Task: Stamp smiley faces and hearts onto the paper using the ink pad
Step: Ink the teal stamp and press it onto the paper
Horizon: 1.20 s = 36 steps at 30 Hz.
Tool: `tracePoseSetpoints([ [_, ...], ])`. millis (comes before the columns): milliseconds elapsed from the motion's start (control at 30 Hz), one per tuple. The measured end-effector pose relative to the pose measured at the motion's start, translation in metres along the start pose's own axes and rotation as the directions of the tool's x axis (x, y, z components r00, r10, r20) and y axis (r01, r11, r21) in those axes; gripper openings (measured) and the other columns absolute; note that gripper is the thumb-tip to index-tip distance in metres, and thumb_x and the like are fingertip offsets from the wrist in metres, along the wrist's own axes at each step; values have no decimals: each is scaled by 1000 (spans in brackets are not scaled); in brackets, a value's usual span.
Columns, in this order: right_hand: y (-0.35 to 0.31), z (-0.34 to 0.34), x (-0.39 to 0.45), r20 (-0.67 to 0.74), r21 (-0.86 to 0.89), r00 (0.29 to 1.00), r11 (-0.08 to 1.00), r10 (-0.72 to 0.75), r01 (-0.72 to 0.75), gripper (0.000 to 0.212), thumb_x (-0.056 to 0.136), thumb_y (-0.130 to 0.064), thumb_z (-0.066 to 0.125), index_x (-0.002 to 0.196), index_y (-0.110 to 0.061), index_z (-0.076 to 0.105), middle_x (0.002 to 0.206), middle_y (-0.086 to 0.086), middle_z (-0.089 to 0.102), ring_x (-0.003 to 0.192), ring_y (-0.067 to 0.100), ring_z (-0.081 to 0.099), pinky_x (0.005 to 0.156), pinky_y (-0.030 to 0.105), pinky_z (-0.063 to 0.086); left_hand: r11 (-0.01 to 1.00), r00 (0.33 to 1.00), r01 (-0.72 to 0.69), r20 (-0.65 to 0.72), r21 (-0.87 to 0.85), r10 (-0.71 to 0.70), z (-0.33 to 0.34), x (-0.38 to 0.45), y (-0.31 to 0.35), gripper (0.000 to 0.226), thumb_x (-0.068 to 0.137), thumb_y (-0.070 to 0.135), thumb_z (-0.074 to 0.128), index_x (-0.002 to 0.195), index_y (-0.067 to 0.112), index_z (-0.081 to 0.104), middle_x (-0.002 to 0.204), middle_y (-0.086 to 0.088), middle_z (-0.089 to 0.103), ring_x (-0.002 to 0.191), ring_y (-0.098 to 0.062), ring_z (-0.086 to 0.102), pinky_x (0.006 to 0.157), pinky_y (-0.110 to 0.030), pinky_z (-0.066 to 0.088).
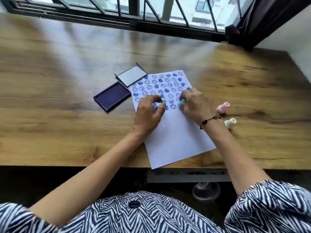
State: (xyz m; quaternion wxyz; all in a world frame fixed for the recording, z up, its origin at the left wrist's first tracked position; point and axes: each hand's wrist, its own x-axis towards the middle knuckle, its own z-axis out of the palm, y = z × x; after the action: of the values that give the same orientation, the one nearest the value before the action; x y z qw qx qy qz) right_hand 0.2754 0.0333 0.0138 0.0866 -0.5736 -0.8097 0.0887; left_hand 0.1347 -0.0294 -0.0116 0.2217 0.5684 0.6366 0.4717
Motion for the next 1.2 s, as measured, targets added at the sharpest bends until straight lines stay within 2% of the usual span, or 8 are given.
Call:
tracePoseSetpoints([
  [100,-1,3,3,18,-80,999,996,-28,29,19,81,-10,54,100,-7,59,106,20,58,92,42,59,72,41,47,1000,1000,-4,1,-12,4,-1,0,-1,20,82,9,58,100,0,58,103,-18,65,94,-30,56,84,-35,42],
  [233,-2,8,2,-9,-210,997,975,-79,75,18,82,-6,52,99,-7,57,101,18,57,89,39,60,61,34,34,1000,1000,-5,-4,-22,5,-1,-1,-2,20,82,9,59,100,0,58,101,-17,65,96,-29,56,85,-37,44],
  [600,-4,7,6,-15,-103,996,991,-90,88,19,77,1,50,93,-6,58,96,19,57,82,41,58,64,39,46,999,1000,-13,9,-45,13,-2,-1,-2,22,82,11,58,101,3,58,101,-16,64,98,-28,55,84,-38,44],
  [767,-4,6,6,-6,-94,995,990,-102,101,18,77,1,49,92,-5,57,96,18,56,82,41,59,64,40,47,1000,999,-23,35,-20,24,0,-1,-3,21,82,12,59,100,3,58,102,-15,64,98,-26,54,84,-33,40],
  [900,-2,6,6,32,-87,996,993,-78,81,19,80,-3,50,97,-7,58,101,17,57,87,39,58,64,36,41,1000,999,-18,49,-5,19,1,-1,-4,20,82,12,59,100,3,58,102,-14,64,96,-26,54,83,-29,38],
  [967,1,2,5,9,33,999,999,-41,40,19,80,-4,53,97,-7,62,102,17,61,91,37,58,70,35,43,1000,999,-13,47,-1,13,1,-1,-5,19,82,12,59,99,3,58,101,-14,64,92,-27,54,80,-28,37],
  [1100,11,-22,-5,-258,356,956,933,143,-44,14,74,0,61,86,-5,67,87,11,68,86,32,62,77,31,43,1000,998,-16,53,-2,16,1,-1,-6,19,83,14,58,99,4,58,101,-12,63,90,-25,53,76,-22,35],
  [1200,14,-35,-16,-272,478,933,875,235,-81,12,74,-2,60,82,-7,67,76,0,62,73,28,65,72,39,55,1000,998,-5,55,-29,7,0,-1,-4,19,83,13,58,100,5,58,101,-7,62,92,-26,54,80,-30,41],
])
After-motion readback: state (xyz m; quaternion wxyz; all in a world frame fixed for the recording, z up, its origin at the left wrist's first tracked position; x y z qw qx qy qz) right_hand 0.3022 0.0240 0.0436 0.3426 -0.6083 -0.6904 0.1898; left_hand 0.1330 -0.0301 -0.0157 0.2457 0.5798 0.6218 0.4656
